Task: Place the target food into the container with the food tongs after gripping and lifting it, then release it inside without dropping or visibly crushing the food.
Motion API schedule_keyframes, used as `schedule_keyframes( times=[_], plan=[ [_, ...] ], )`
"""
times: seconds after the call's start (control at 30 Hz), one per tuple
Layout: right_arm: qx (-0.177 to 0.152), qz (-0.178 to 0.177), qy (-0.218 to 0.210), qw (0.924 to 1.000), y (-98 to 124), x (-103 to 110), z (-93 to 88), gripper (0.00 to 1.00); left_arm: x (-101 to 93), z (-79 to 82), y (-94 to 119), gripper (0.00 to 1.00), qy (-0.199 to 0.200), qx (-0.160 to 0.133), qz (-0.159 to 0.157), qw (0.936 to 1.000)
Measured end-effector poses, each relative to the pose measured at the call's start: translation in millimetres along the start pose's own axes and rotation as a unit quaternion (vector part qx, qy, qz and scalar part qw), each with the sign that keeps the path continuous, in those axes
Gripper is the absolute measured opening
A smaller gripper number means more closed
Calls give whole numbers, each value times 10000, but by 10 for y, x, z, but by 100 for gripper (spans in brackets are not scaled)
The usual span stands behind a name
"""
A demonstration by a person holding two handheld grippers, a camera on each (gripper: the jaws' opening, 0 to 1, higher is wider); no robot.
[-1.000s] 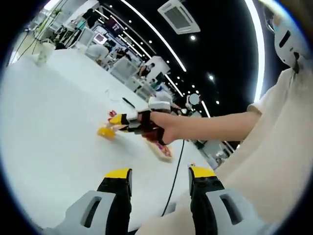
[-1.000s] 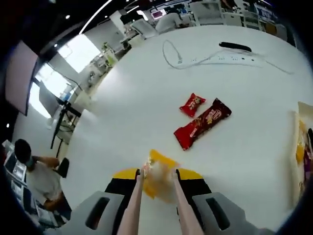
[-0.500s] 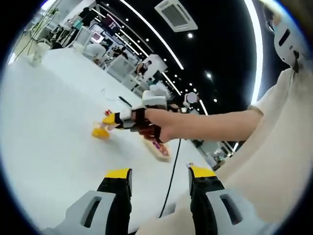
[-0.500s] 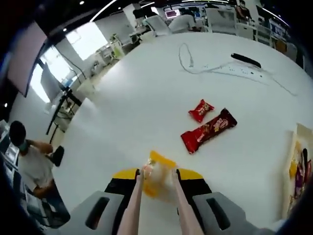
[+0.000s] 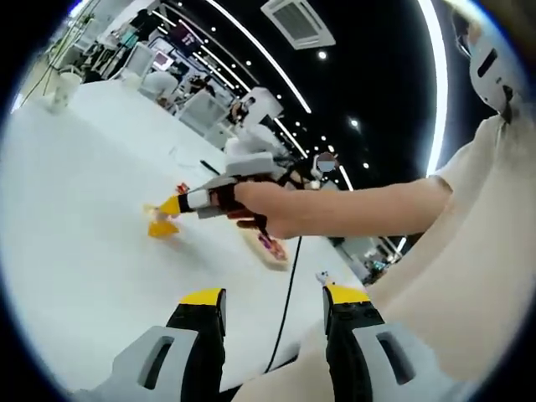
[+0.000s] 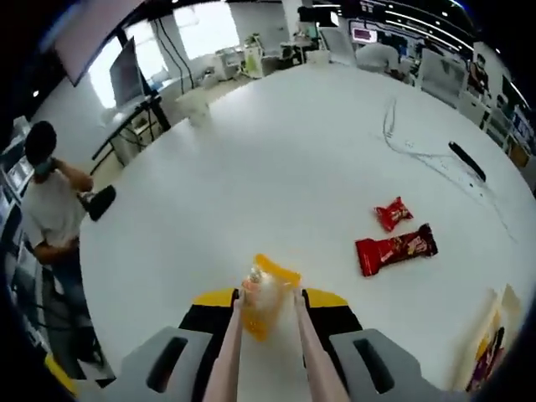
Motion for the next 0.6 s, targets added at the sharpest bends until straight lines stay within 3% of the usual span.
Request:
schedule_keyframes(
  times=[0.23, 0.6],
  plan=[
    [-21, 130, 237, 9996, -33, 4, -5, 27, -18, -16, -3, 45, -18, 35, -47, 10000],
    [-137, 170, 384, 9990, 120, -18, -112, 21, -91, -59, -51, 45, -70, 82, -117, 9999]
  ],
)
Point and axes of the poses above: the point that each gripper's makers call its tool centre point, and the gripper's own axes: y roughly backward along the fingers, x roughly to its left, z roughly out of its top, the point moved 7 cm from there along y, roughly backward along the fingers
